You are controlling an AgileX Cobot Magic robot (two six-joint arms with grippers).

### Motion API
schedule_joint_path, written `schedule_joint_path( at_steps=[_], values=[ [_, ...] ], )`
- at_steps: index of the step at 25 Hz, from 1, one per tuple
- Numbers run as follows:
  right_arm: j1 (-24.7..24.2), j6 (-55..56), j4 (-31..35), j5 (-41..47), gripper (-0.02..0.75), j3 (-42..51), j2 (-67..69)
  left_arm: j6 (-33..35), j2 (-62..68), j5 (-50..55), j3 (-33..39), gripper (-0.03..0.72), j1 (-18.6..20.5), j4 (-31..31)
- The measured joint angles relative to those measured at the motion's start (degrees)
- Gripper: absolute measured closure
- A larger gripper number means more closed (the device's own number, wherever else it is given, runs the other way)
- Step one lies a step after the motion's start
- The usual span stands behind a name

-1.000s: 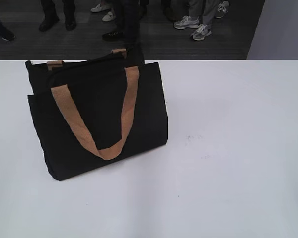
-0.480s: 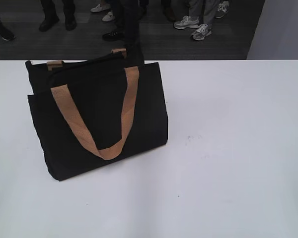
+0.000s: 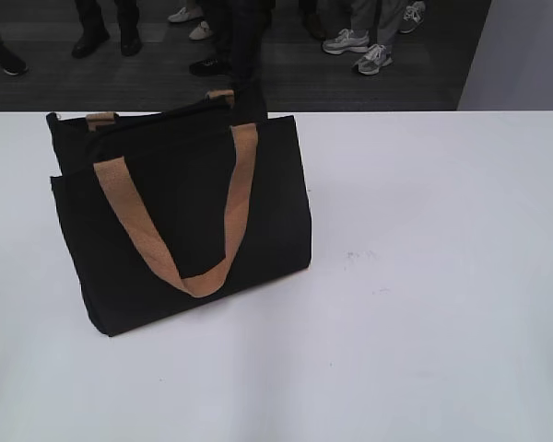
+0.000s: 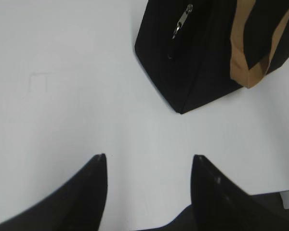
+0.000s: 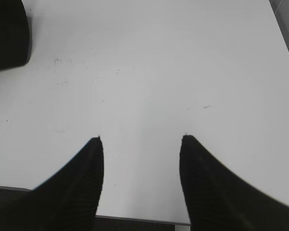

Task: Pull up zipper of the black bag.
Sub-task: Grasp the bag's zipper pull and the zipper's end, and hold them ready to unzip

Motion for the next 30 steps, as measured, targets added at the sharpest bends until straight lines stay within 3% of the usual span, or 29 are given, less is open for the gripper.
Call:
schedule_joint_path(
  at_steps=[10, 17, 20, 22, 25, 30],
  values=[
    [0.0, 0.0, 0.0, 0.0, 0.337, 0.0, 0.0, 1.08, 10.74, 0.83, -2.4, 0.289, -0.31, 2.0],
    [0.0, 0.04, 0.0, 0.06, 0.337, 0.0, 4.99, 3.38, 25.58, -0.43, -6.1, 0.291, -0.31, 4.19],
    [0.0, 0.04, 0.07, 0.06, 0.337, 0.0, 7.1, 8.98, 30.51, -6.69, -6.16, 0.291, -0.31, 2.82],
    [0.0, 0.04, 0.06, 0.06, 0.337, 0.0, 7.22, 14.67, 31.89, -12.74, -6.16, 0.291, -0.31, -1.2],
    [0.0, 0.04, 0.13, 0.06, 0.337, 0.0, 7.22, 27.88, 35.18, -19.8, -6.16, 0.291, -0.31, -8.94],
    [0.0, 0.04, 0.18, 0.06, 0.337, 0.0, 7.22, 48.11, 43.65, -19.76, -6.16, 0.291, -0.26, -23.14]
  ],
)
